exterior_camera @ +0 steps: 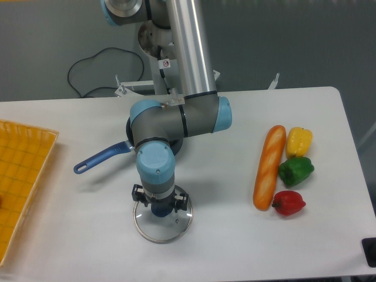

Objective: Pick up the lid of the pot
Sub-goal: 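Lower the gripper onto the blue knob and close on it, then lift the glass lid up by its knob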

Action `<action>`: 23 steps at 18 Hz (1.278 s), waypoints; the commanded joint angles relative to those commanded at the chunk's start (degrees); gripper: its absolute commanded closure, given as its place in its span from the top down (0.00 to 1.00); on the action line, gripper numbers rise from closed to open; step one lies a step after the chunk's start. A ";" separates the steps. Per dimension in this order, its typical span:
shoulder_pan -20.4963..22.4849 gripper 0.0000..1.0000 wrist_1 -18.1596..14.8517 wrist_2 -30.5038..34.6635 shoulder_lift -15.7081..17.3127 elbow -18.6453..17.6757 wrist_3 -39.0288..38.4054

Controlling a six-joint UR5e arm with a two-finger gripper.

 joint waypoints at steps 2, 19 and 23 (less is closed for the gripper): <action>0.00 0.75 0.00 -0.09 0.00 0.00 -0.18; 0.00 0.40 0.00 -1.58 0.09 0.00 -0.88; 0.00 0.40 0.00 -1.58 0.70 -0.09 -0.79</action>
